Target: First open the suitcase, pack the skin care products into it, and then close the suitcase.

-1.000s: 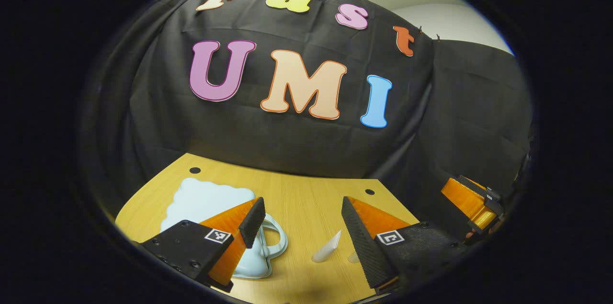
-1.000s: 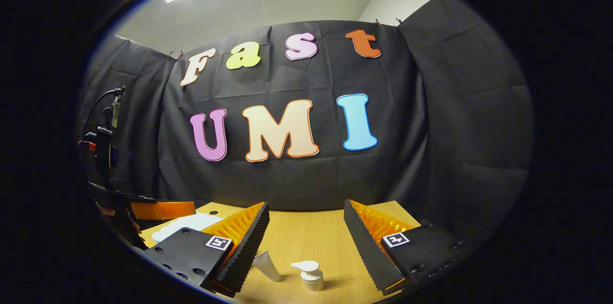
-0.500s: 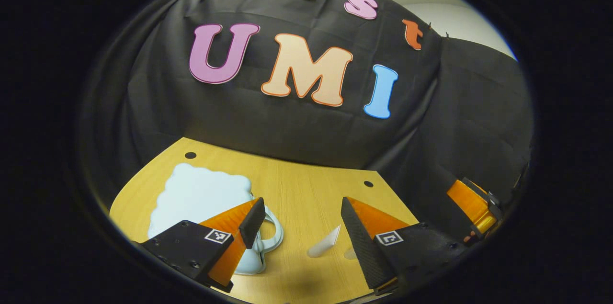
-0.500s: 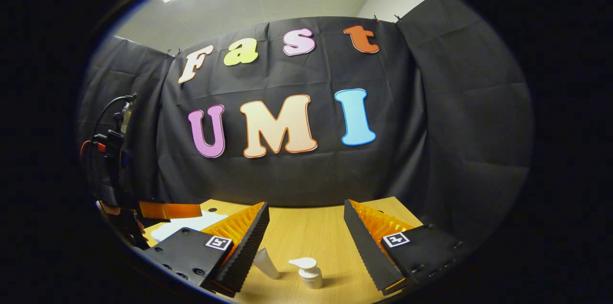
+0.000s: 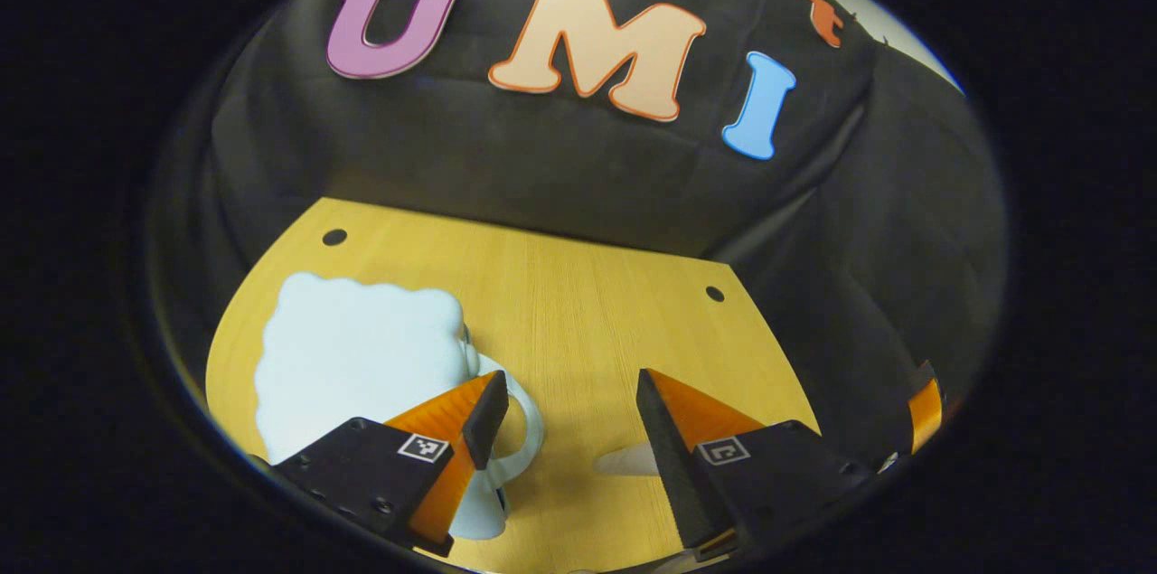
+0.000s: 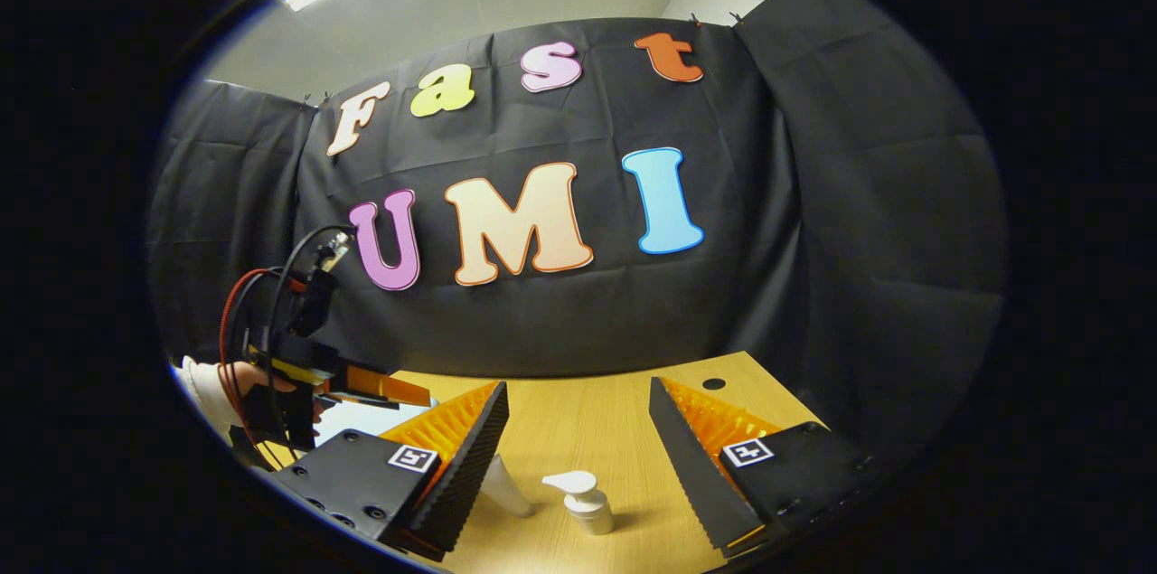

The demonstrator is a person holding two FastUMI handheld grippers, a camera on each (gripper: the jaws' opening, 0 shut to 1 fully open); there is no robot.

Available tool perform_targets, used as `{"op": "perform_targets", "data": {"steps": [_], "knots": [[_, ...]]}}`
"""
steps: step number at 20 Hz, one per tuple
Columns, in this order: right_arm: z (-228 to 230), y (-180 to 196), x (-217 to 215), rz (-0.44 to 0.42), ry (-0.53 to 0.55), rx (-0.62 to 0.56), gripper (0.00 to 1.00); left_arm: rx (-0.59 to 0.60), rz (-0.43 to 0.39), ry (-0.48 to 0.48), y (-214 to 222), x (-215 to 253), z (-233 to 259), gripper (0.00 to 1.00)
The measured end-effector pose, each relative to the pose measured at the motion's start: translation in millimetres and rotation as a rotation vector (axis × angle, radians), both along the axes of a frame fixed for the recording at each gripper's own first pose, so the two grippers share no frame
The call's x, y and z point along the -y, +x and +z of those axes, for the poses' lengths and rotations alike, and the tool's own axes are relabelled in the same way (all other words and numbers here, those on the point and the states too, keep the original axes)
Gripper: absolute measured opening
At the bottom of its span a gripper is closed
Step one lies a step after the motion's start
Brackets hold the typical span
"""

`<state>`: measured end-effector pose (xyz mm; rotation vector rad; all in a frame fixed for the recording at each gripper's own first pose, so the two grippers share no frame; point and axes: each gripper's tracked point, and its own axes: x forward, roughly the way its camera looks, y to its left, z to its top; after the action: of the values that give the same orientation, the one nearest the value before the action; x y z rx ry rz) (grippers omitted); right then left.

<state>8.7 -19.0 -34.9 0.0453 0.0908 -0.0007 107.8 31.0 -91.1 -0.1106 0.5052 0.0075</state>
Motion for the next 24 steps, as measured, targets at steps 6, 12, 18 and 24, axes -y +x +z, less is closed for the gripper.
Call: {"op": "perform_targets", "data": {"steps": [6, 12, 18, 24], "knots": [[-9, -4, 12, -0.020, -0.008, -0.025, 0.98, -0.196, 0.076, -0.049, 22, -17, -37, 0.80], [-17, -2, 22, -0.033, 0.020, -0.049, 0.98, -0.388, 0.100, -0.079, 37, -17, -82, 0.64], [-20, -3, 38, -0.064, 0.022, -0.056, 0.98, -0.506, 0.114, -0.014, 42, -23, -107, 0.49], [-24, -3, 48, -0.082, 0.047, -0.066, 0.98, -0.565, 0.165, 0.009, 45, -36, -127, 0.41]]}}
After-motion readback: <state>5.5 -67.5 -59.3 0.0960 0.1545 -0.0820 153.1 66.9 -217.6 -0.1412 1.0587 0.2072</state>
